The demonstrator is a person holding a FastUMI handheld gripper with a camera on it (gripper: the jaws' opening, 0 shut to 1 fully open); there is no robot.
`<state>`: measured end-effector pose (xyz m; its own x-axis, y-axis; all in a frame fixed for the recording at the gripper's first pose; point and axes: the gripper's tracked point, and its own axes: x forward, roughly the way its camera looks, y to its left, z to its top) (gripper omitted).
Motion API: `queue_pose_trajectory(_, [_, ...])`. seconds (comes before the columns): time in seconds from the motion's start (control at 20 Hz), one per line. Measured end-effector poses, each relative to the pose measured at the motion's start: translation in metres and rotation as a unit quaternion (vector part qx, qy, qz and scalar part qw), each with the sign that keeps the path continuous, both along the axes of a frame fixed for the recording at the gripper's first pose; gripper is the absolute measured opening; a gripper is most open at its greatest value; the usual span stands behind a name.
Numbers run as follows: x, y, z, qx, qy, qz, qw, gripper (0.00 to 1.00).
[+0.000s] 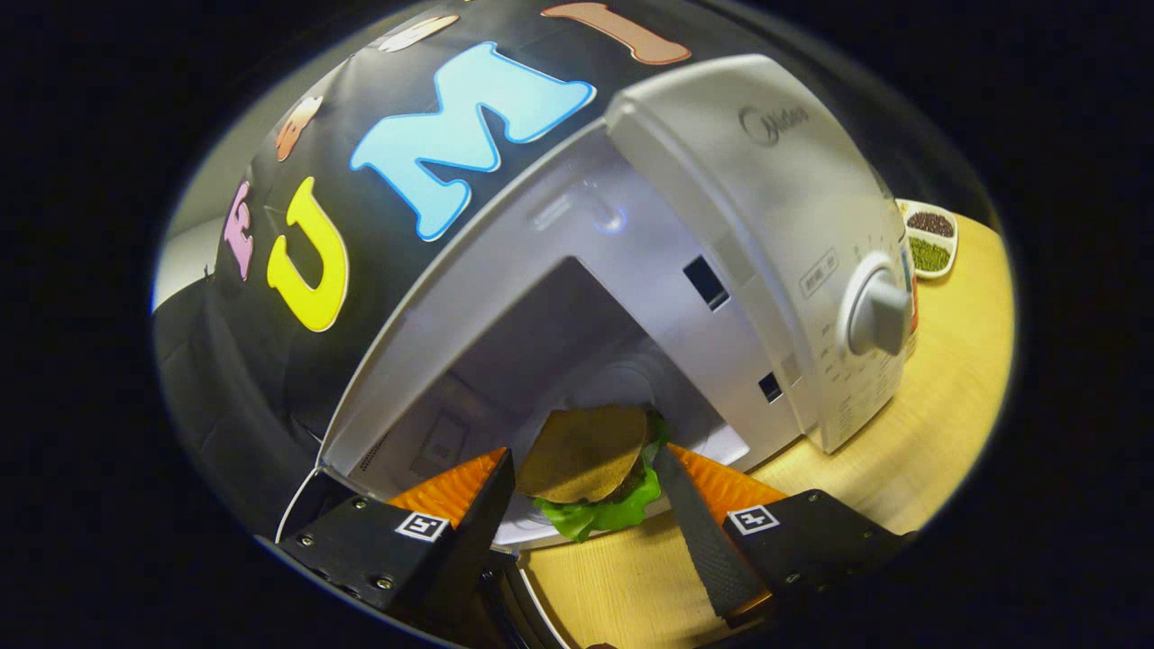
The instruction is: Open the microwave, put the food inside, and close the microwave door.
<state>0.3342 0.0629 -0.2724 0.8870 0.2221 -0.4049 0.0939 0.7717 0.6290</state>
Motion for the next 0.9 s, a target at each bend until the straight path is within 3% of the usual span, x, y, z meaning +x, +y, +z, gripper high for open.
queue_pose_trajectory(0.4, [-0.110, 0.012, 0.069, -0.101, -0.057, 0.078, 0.990, 0.97])
queue_pose_trajectory(0.9, [-0.227, 0.065, 0.172, -0.127, -0.160, 0.140, 0.969, 0.97])
